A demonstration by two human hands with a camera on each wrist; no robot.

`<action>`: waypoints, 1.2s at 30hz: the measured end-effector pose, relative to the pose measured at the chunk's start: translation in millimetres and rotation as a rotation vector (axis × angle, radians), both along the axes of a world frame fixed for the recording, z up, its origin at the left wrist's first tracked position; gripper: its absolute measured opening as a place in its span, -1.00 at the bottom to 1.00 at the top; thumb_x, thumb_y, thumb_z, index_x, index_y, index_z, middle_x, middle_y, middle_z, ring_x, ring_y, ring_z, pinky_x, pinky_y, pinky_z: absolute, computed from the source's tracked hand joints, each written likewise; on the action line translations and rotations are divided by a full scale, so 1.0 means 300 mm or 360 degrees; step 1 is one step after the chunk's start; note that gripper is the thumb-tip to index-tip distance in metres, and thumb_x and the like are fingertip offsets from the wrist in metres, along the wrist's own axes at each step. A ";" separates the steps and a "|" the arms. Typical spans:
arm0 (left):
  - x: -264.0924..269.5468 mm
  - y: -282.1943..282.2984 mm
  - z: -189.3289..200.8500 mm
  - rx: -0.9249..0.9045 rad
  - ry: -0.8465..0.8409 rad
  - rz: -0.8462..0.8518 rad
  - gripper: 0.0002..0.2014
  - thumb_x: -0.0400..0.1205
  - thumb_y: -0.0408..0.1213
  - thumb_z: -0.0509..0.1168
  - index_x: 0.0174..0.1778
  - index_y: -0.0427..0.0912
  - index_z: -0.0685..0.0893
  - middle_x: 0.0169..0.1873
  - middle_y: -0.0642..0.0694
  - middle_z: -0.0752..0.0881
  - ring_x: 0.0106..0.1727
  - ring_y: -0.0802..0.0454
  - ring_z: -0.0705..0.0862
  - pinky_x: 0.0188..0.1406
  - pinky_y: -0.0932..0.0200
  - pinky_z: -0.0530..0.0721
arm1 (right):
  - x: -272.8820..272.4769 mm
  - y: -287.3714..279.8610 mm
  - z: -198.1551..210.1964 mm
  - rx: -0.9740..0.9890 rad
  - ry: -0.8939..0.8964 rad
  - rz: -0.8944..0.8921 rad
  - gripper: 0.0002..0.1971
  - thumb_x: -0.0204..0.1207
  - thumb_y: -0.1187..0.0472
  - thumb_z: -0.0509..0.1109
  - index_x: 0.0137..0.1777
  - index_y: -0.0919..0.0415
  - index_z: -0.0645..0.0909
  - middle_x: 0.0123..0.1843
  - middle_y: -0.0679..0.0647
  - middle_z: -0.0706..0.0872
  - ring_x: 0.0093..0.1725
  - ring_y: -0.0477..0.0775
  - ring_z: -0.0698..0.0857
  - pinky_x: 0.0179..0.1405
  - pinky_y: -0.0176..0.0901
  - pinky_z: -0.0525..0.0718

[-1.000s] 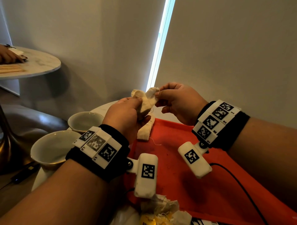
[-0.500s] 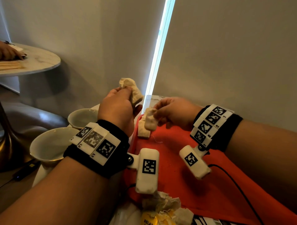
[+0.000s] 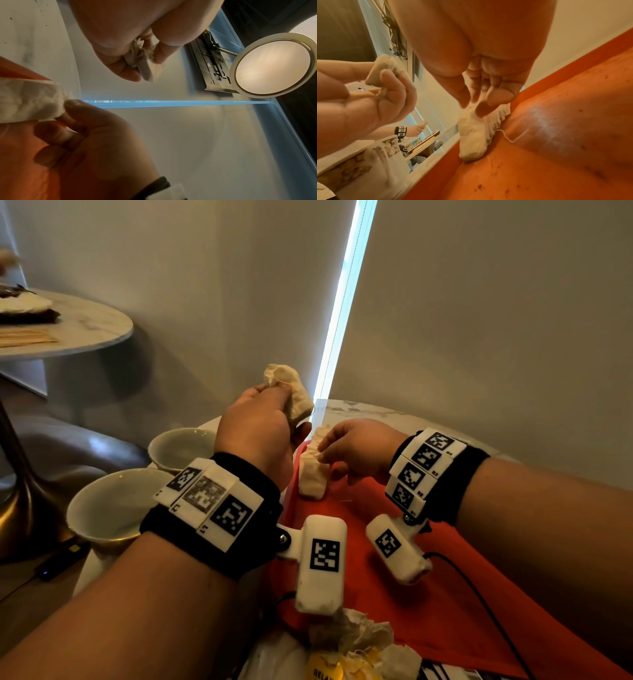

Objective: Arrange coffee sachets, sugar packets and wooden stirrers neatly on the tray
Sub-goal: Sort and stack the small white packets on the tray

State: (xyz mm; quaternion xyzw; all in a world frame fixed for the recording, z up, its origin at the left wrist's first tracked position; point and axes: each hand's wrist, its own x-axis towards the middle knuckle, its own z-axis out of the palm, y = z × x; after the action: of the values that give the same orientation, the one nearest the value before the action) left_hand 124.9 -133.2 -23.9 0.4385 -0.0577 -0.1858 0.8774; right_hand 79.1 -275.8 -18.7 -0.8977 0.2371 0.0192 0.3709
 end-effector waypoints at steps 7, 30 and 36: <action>0.002 0.001 0.004 -0.0006 0.0026 0.0009 -0.92 0.76 -0.24 0.30 -0.04 -0.03 0.67 -0.21 -0.06 0.76 -0.16 0.02 0.76 -0.31 0.18 0.71 | -0.031 0.008 0.030 0.0215 -0.0250 0.0004 -0.95 0.62 0.31 0.44 -0.06 0.18 0.70 -0.15 0.14 0.81 -0.25 0.10 0.81 -0.38 -0.07 0.69; -0.038 0.002 0.007 0.0096 -0.0068 -0.0236 -0.89 0.74 -0.26 0.31 0.14 -0.13 0.67 -0.23 -0.12 0.71 -0.35 0.09 0.71 -0.45 0.24 0.66 | -0.071 -0.008 0.100 0.0520 -0.0673 -0.0137 -0.88 0.68 0.19 0.39 0.05 0.26 0.67 -0.20 0.12 0.71 -0.36 0.01 0.66 -0.42 -0.16 0.54; -0.051 0.003 -0.006 0.0230 -0.0208 -0.0484 -0.80 0.72 -0.28 0.32 0.22 -0.24 0.69 -0.23 -0.11 0.73 -0.21 0.00 0.65 -0.36 0.19 0.62 | -0.119 -0.006 0.170 0.0453 -0.0852 0.0096 -0.78 0.58 0.09 0.51 0.11 0.19 0.67 -0.12 0.12 0.71 -0.26 0.05 0.66 -0.37 -0.13 0.58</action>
State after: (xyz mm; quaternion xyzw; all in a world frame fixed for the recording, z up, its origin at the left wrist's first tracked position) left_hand 109.7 -132.2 -25.8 0.4977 -0.1667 -0.2910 0.7999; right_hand 43.5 -277.5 32.4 -0.8165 0.0991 -0.1740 0.5415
